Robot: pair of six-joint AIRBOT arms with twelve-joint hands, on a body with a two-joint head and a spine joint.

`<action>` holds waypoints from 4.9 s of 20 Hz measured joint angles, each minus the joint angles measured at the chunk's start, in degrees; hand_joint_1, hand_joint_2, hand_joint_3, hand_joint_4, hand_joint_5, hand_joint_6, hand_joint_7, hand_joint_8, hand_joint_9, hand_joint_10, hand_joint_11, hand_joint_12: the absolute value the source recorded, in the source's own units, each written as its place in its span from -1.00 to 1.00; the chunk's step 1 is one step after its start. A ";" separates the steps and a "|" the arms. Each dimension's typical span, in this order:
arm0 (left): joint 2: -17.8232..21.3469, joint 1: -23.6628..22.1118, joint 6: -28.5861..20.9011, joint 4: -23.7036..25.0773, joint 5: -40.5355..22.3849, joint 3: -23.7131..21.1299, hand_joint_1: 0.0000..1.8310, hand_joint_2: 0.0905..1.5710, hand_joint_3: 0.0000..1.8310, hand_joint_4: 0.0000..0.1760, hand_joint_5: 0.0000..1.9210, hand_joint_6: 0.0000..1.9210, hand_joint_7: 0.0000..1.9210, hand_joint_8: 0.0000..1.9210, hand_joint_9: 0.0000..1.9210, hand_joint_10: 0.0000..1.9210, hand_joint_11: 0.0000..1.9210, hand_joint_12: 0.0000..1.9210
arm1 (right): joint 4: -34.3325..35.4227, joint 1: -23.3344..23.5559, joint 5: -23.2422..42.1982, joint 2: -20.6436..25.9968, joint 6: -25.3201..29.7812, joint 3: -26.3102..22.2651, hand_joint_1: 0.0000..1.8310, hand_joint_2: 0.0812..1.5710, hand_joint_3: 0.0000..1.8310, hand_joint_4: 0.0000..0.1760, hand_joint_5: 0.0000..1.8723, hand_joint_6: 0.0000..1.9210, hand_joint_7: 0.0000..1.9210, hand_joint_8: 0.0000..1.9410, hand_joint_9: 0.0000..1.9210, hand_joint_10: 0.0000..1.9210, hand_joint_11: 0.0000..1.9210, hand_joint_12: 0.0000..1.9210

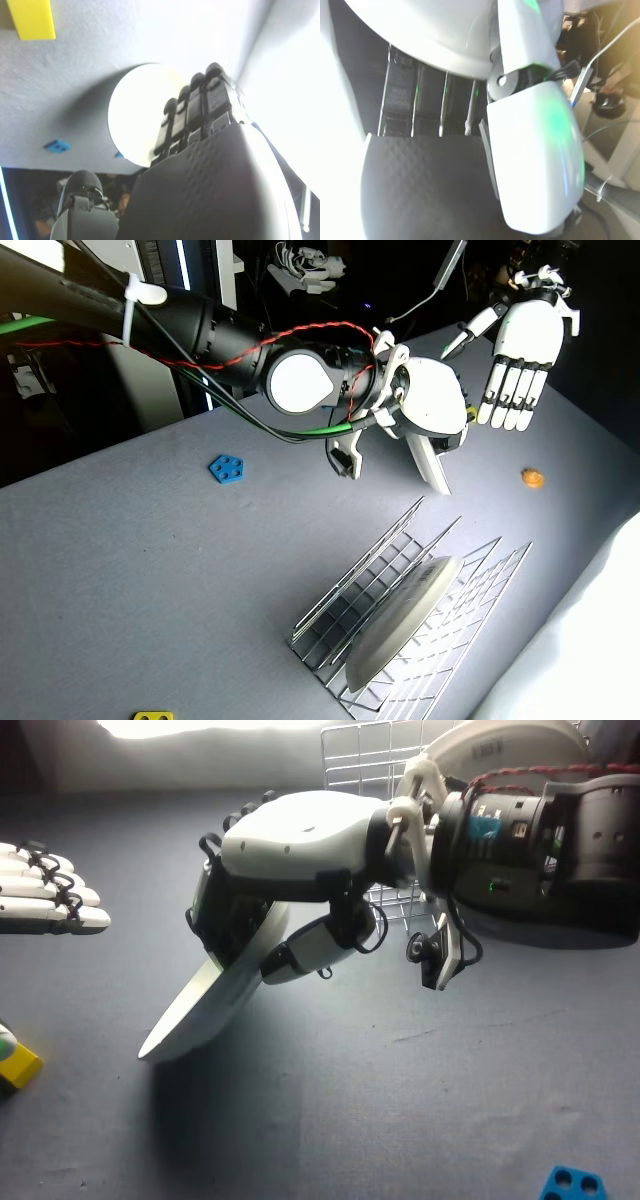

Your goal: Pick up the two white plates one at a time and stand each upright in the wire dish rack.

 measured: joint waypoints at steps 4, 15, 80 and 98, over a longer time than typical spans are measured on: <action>0.02 -0.17 -0.17 0.35 -0.09 -0.02 -1.00 0.26 -1.00 -1.00 -1.00 -1.00 -1.00 -1.00 -1.00 -1.00 -1.00 -1.00 | -4.24 1.44 -0.79 1.53 8.15 -0.48 0.51 0.34 -1.00 -1.00 0.10 -0.06 0.10 -0.14 -0.01 0.14 -0.20 0.21; 0.37 -0.17 -0.57 0.74 -0.17 0.83 -1.00 0.27 -1.00 -1.00 -1.00 -1.00 -1.00 -1.00 -1.00 -1.00 -1.00 -1.00 | -7.37 7.61 -2.45 6.38 24.72 -2.21 0.51 0.35 -1.00 -1.00 0.08 -0.02 0.11 -0.14 -0.04 0.15 -0.22 0.22; 0.31 -0.87 -0.59 3.08 0.31 0.48 -1.00 0.27 -1.00 -1.00 -1.00 -1.00 -1.00 -1.00 -1.00 -1.00 -1.00 -1.00 | 21.03 9.81 -16.52 18.14 29.14 4.22 0.51 0.35 -1.00 -1.00 0.09 0.01 0.10 -0.14 -0.06 0.15 -0.20 0.20; 0.31 -0.90 -0.59 3.06 0.26 0.46 -1.00 0.27 -1.00 -1.00 -1.00 -1.00 -1.00 -1.00 -1.00 -1.00 -1.00 -1.00 | 21.14 6.27 -12.85 16.00 25.44 8.52 0.50 0.36 -1.00 -1.00 0.08 0.02 0.08 -0.14 -0.06 0.17 -0.22 0.25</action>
